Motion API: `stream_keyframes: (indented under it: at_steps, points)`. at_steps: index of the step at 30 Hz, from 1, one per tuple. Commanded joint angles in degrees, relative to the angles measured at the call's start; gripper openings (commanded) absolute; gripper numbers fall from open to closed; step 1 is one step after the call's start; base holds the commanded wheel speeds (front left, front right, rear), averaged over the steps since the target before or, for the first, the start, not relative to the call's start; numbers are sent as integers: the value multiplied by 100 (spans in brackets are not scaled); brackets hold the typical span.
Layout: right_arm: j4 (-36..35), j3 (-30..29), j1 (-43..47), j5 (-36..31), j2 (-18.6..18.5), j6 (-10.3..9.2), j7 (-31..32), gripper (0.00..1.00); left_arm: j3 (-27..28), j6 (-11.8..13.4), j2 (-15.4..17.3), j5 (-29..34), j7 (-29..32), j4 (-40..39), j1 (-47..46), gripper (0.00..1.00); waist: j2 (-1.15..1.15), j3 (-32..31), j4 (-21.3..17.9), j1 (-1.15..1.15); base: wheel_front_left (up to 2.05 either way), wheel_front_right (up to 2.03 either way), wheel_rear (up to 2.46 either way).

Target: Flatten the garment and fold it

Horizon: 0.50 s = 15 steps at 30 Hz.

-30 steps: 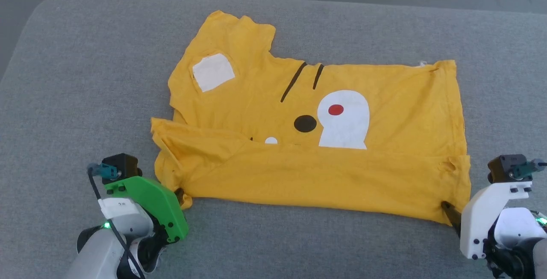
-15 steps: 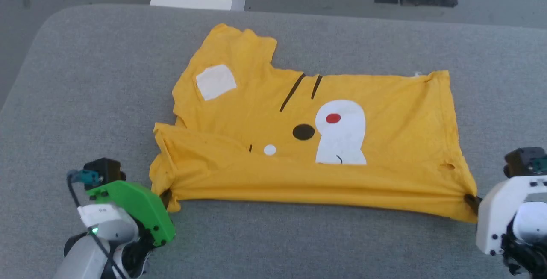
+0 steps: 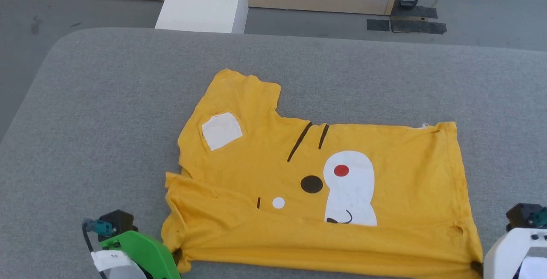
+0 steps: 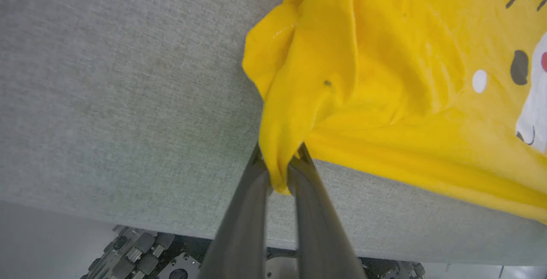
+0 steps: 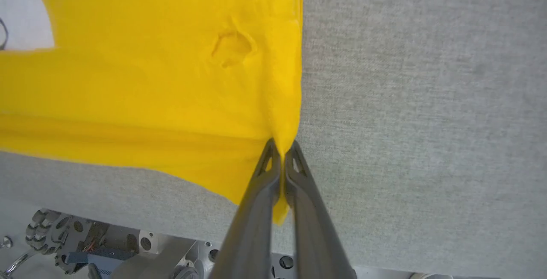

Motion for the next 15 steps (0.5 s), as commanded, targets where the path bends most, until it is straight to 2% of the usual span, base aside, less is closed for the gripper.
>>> stream_keyframes:
  at_steps: [1,2,3,4,7,11,15]
  points:
    - [77,2,37,-74,6,-12,-67,0,16,25,7,-58,3,83,22,10,0,20,-9,0,0,0,0]
    - [132,22,26,-68,41,-12,-106,0,28,4,-22,-72,-34,112,-7,79,0,20,-13,0,0,0,0]
    - [189,59,19,-89,43,-12,-142,91,39,-19,-42,-82,-63,146,-42,100,0,18,-14,0,0,0,0]
    - [222,73,5,-97,36,-12,-180,100,42,-32,-37,-86,-61,164,-68,100,0,17,-15,0,0,0,0]
    - [231,53,-124,-30,-6,-12,-355,100,135,-48,48,-77,-94,105,-159,100,0,-32,-45,0,0,0,0]
    - [-46,-76,-334,147,-34,-12,-480,100,364,60,293,8,-140,-257,-203,100,0,-154,-110,0,0,0,0]
    - [-413,-294,-740,101,-123,-12,-1067,100,711,30,452,231,-630,-690,-487,100,0,-206,-165,0,0,0,0]
